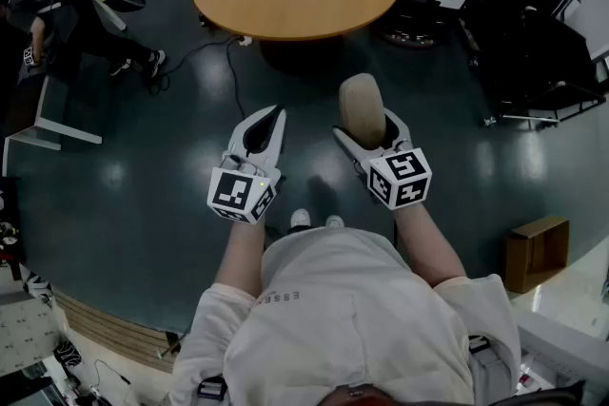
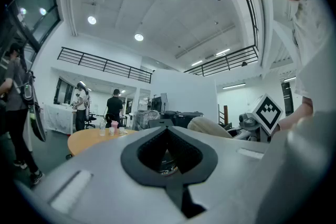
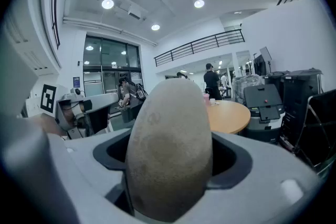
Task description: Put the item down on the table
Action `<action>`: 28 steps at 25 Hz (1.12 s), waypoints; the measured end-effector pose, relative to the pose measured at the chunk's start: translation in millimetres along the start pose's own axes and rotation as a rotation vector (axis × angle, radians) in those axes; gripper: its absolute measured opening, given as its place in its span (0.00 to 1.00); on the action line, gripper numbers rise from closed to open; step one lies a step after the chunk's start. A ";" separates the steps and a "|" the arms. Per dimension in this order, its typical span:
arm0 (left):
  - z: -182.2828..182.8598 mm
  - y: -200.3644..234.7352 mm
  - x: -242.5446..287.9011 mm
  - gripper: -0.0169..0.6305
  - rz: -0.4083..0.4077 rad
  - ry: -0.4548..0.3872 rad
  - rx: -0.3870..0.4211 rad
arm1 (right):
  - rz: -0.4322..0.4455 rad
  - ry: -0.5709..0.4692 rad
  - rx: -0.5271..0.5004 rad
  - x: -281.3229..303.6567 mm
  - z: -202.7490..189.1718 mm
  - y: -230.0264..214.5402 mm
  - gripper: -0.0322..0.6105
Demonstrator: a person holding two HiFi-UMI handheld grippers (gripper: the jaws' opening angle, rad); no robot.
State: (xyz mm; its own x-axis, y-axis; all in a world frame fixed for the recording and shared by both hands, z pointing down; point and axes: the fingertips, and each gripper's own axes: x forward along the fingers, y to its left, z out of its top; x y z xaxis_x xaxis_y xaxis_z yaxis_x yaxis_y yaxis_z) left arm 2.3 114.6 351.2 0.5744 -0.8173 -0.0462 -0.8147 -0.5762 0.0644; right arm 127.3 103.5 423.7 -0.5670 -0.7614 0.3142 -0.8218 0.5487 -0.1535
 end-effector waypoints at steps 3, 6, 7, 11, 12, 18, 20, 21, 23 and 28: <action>-1.9 0.2 -1.1 0.04 0.001 0.004 0.001 | -0.001 0.001 -0.005 1.3 -0.5 -0.1 0.66; -1.7 2.3 -2.5 0.04 0.005 0.004 0.003 | 0.001 0.005 -0.008 3.3 0.6 1.8 0.66; -1.4 3.1 -2.9 0.04 0.007 0.001 0.005 | 0.001 0.007 -0.009 4.0 0.6 2.0 0.66; -0.7 5.9 -3.5 0.04 0.017 -0.008 0.007 | 0.004 0.020 -0.010 7.0 -1.2 2.2 0.66; -1.4 5.8 -3.4 0.04 0.017 -0.006 0.006 | 0.005 0.022 -0.007 7.3 -1.8 2.1 0.66; -6.3 6.7 -2.9 0.04 0.019 0.006 -0.002 | 0.005 0.021 0.020 8.3 -1.0 -1.0 0.66; -7.4 8.8 -3.4 0.04 0.023 0.008 -0.003 | 0.004 0.021 0.020 9.6 -0.8 -1.7 0.66; -7.6 10.0 -3.7 0.04 0.023 0.009 -0.003 | 0.003 0.020 0.021 10.5 -0.5 -1.8 0.66; -7.4 12.5 -4.4 0.04 0.023 0.009 -0.002 | 0.002 0.020 0.020 12.3 0.6 -1.8 0.66; -6.3 28.3 -9.4 0.04 0.019 0.002 -0.005 | -0.010 0.018 0.004 23.9 4.2 3.6 0.66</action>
State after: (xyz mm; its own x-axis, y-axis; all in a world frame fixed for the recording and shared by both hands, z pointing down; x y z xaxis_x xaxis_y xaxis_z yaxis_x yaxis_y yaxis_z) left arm -25.7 105.9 359.7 0.5587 -0.8282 -0.0430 -0.8252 -0.5604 0.0703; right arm 110.6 85.8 426.7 -0.5580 -0.7603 0.3326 -0.8275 0.5398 -0.1544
